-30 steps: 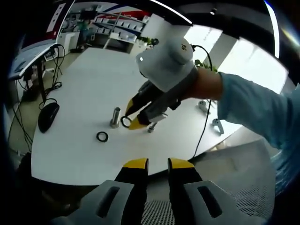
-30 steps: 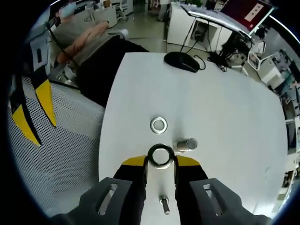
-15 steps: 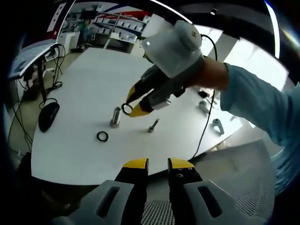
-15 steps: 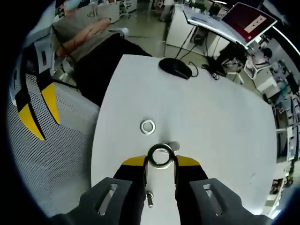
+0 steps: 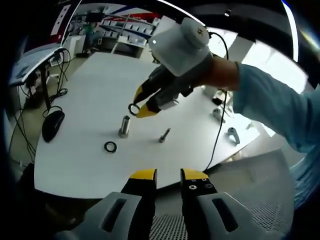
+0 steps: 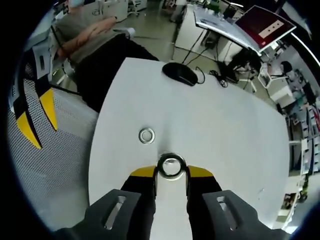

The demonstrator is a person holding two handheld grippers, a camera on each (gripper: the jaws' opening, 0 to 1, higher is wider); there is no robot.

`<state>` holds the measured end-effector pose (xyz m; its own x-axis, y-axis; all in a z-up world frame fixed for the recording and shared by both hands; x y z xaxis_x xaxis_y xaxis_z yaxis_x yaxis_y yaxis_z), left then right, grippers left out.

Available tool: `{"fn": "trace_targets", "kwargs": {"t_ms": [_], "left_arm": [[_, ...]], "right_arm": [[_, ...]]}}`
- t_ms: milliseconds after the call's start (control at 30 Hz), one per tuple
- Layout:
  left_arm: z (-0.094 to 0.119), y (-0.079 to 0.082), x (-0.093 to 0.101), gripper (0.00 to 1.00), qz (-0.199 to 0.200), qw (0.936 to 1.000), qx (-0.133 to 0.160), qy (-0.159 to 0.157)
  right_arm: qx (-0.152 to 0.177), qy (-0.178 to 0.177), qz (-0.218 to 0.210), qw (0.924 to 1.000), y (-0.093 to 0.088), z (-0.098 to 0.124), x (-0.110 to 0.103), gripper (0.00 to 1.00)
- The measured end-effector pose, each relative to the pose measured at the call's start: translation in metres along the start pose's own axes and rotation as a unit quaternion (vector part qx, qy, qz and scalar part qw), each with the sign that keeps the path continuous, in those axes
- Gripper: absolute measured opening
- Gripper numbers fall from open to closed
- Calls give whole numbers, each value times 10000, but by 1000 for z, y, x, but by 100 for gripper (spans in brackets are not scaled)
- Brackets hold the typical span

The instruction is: Place the washer onto the threaded stud by aligning its center hole with the stud, sliding it down to the base, and recovering from edge contact or off-axis alignment until the washer reaches the visible bottom stop.

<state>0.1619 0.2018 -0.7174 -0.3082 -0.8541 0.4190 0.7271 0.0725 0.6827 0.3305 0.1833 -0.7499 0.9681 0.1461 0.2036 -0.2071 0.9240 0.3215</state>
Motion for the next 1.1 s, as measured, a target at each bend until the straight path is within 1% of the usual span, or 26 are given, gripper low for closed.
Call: {"fn": "trace_targets", "kwargs": {"t_ms": [100,267,600,667,933,1100], "left_arm": [[0,0,0,16,-2,10000,-17,3],[0,0,-1,16,32,10000,-5,29],[1,0,-2,16,85,9999,-9,73],[1,-1,-2,16,92,9999,-16,78],[1,-1,-2,16,103,9999,-12,79],[1,-1,-2,16,105,9999,-12,76]], "right_arm": [[-49,-4,26,10000,-1,-3,3,23],[-138,95,151,9997,2,-11,1,23],[-305,221,160,9992,0,-27,4,23],[-318,273,117,9991,-1,-29,3,23],[-389,340,187,9985,-2,-35,3,23],[-421,439,121,9981,-2,-40,2,23]]}}
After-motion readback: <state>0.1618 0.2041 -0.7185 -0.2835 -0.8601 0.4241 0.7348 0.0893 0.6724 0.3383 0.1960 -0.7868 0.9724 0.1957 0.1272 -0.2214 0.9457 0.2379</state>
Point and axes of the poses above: the point that each gripper's makers call its tool centre point, and the gripper's own axes: z roughly backward along the fingers, x roughly to its right, y roughly out of its top, the point moved 3 cm from there along z, roughly backward along the fingers, and after that the axes turned 2 degrees about y, right-handed, at the moved point
